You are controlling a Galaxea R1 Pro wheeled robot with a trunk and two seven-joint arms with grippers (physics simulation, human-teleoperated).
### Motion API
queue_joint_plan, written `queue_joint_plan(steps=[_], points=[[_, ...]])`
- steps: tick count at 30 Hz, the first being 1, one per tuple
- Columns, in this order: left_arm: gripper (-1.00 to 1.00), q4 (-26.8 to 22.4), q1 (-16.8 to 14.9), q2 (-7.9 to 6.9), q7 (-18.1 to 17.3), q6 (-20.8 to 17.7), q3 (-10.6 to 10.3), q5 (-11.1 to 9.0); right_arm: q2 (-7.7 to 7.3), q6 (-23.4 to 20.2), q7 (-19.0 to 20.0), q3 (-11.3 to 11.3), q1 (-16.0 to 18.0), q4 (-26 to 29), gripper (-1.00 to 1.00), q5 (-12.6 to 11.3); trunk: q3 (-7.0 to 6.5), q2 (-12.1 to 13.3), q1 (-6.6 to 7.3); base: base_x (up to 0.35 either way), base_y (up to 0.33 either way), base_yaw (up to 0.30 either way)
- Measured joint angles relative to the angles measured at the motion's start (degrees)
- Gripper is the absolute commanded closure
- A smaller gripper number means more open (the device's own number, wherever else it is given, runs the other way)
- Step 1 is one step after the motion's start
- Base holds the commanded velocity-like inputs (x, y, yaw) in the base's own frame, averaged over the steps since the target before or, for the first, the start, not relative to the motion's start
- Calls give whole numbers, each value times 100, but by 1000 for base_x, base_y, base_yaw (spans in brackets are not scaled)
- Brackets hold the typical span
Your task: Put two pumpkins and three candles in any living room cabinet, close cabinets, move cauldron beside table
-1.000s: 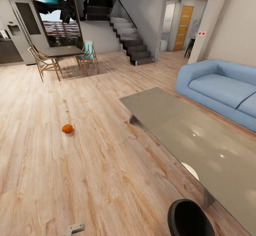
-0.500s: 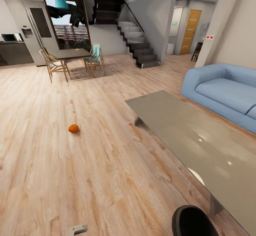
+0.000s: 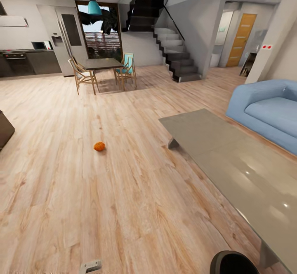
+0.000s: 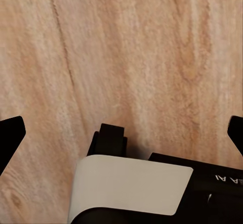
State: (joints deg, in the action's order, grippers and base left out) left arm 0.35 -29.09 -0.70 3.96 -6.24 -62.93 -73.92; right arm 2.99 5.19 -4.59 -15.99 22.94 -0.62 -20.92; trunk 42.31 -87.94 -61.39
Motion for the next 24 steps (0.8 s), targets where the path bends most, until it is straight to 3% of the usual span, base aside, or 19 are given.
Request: queue_joint_plan(steps=[24], points=[[-100, 0, 44, 0, 0, -1, 0, -1, 0, 0, 0, 0, 0, 3, -100, 0, -115, 0, 0, 0, 0, 251]])
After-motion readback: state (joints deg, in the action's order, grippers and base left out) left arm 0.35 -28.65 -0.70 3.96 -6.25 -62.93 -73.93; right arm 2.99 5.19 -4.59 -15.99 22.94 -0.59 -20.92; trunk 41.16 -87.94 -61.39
